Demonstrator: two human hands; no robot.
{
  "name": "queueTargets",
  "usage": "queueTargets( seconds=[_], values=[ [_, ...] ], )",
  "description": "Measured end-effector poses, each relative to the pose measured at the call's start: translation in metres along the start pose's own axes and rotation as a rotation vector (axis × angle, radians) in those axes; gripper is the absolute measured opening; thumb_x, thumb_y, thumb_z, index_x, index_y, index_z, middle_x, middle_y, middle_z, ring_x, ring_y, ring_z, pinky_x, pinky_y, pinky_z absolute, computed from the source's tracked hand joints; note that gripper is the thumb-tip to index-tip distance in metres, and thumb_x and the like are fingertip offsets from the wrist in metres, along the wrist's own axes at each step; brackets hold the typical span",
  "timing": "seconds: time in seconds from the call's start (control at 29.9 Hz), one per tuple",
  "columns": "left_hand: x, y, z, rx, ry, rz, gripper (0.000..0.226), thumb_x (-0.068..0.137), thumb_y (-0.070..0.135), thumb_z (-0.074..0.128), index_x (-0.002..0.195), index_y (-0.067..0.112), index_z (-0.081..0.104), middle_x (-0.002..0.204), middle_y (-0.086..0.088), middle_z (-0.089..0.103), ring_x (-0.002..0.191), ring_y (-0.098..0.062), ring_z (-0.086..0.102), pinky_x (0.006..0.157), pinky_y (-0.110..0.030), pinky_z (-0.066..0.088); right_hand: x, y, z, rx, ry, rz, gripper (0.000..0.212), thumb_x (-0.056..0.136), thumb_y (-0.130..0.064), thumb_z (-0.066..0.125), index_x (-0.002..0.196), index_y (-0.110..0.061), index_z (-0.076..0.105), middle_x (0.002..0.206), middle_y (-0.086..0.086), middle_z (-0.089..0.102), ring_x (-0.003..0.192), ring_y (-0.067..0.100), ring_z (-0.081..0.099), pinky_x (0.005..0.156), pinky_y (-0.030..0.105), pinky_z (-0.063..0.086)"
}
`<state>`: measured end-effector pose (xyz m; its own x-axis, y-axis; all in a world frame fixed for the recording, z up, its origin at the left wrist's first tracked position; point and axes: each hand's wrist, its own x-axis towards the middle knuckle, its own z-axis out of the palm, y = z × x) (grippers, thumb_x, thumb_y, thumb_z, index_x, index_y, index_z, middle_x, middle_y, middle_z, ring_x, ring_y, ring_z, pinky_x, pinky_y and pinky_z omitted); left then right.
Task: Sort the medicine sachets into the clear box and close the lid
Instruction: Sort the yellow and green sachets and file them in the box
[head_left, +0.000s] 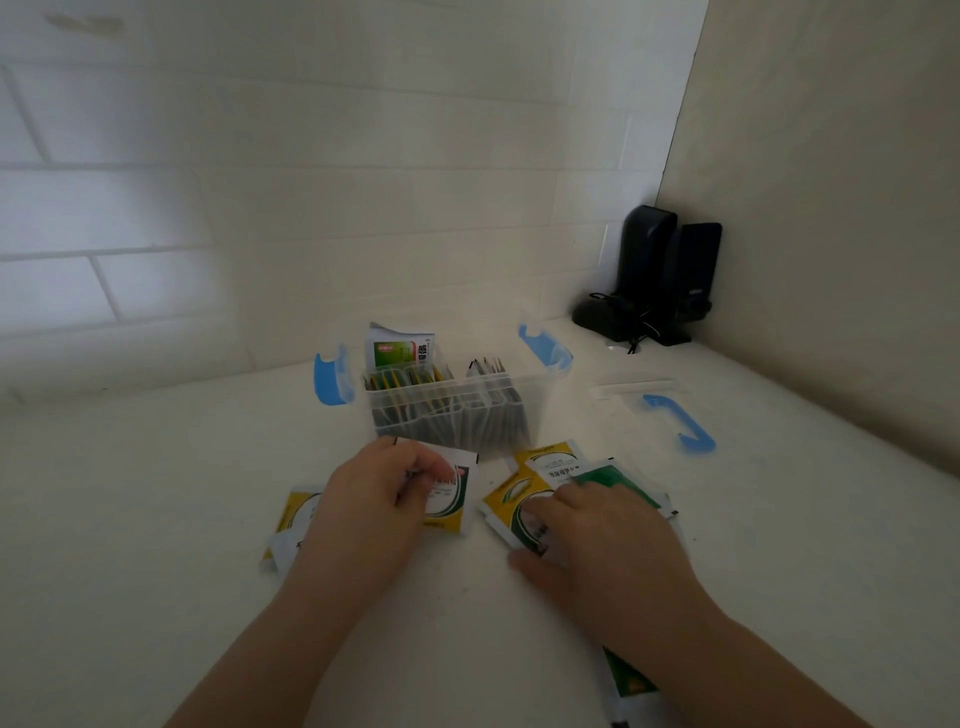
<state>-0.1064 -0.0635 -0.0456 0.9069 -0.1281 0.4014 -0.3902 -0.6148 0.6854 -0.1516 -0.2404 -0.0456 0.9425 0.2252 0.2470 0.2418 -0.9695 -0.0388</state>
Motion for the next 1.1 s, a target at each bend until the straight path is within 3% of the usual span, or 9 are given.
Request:
queueTargets(
  seconds=[0.2,0.37,0.47,0.53,0.73,0.83,0.94,1.0,1.1],
  values=[
    [0.002,-0.001,0.002,-0.029,-0.025,-0.092,0.025,0.088,0.009,0.051,0.075,0.028,0.060,0.089,0.007,0.057,0.076,-0.001,0.051,0.063,-0.005,0.040,0.004,-0.011,-0.004,-0.059,-0.090,-0.008,0.029,0.094,-0.025,0.033,0.112,-0.016,0.056,0.110,0.004,0.064,0.096,0.020,0.059,0.084,0.030,0.043],
    [-0.002,0.007,0.003,-0.305,-0.243,-0.344,0.030,0.087,0.030,0.054,0.063,0.026,0.072,0.056,0.009,0.065,0.040,-0.001,0.051,0.041,-0.017,0.044,-0.006,0.002,-0.012,0.563,0.469,0.176,0.015,0.080,-0.018,0.057,0.085,-0.026,0.069,0.066,-0.022,0.064,0.070,0.000,0.063,0.063,0.007,0.049],
    [-0.003,0.014,0.005,-0.493,-0.358,-0.525,0.058,0.073,0.067,0.037,0.069,0.023,0.075,0.062,0.003,0.073,0.047,-0.010,0.063,0.043,-0.019,0.049,-0.008,0.003,-0.010,0.741,0.475,0.048,0.027,0.073,-0.002,0.066,0.085,-0.026,0.069,0.078,-0.026,0.063,0.079,-0.009,0.063,0.069,0.000,0.045],
    [0.001,0.013,0.004,-0.654,-0.409,-0.630,0.069,0.058,0.073,0.036,0.073,0.017,0.075,0.068,-0.006,0.075,0.055,-0.017,0.069,0.047,-0.024,0.054,-0.008,0.000,-0.005,0.829,0.394,-0.041,0.026,0.069,0.002,0.071,0.078,-0.022,0.069,0.090,-0.019,0.067,0.089,-0.008,0.063,0.077,0.004,0.047],
    [-0.001,0.002,0.004,-0.624,-0.400,-0.372,0.016,0.078,0.030,0.064,0.089,0.021,0.071,0.084,0.001,0.076,0.079,-0.013,0.071,0.073,-0.028,0.054,-0.003,0.005,0.007,0.739,0.268,-0.039,0.028,0.074,0.001,0.067,0.077,-0.027,0.066,0.119,-0.017,0.053,0.116,0.001,0.046,0.099,0.020,0.037],
    [-0.001,-0.001,0.006,-0.519,-0.337,-0.322,0.003,0.082,0.023,0.062,0.080,0.024,0.063,0.080,0.000,0.074,0.074,-0.011,0.070,0.065,-0.023,0.053,0.000,0.010,0.009,0.721,0.342,0.064,0.029,0.082,0.001,0.058,0.088,-0.026,0.066,0.114,-0.009,0.057,0.111,0.006,0.050,0.102,0.026,0.036],
    [0.000,-0.002,0.007,-0.367,-0.244,-0.254,0.008,0.086,0.026,0.056,0.079,0.027,0.055,0.082,0.005,0.068,0.073,-0.006,0.064,0.057,-0.014,0.048,0.001,0.012,0.013,0.586,0.201,0.096,0.028,0.084,-0.018,0.060,0.110,-0.027,0.058,0.117,-0.013,0.052,0.113,0.000,0.044,0.099,0.002,0.022],
    [0.001,-0.003,0.008,-0.319,-0.195,-0.216,0.010,0.088,0.024,0.054,0.080,0.030,0.051,0.085,0.009,0.065,0.076,-0.004,0.062,0.058,-0.015,0.048,0.000,0.012,0.019,0.477,0.122,0.094,0.049,0.077,-0.039,0.065,0.122,-0.030,0.050,0.122,-0.020,0.044,0.112,-0.006,0.033,0.087,-0.011,0.008],
    [0.002,-0.004,0.008,-0.327,-0.141,-0.193,0.020,0.089,0.018,0.052,0.082,0.035,0.047,0.092,0.012,0.060,0.078,-0.003,0.061,0.053,-0.011,0.045,0.000,0.009,0.019,0.396,0.036,0.045,0.057,0.070,-0.055,0.063,0.122,-0.035,0.049,0.119,-0.025,0.044,0.103,-0.011,0.028,0.079,-0.012,0.011]
  ],
)
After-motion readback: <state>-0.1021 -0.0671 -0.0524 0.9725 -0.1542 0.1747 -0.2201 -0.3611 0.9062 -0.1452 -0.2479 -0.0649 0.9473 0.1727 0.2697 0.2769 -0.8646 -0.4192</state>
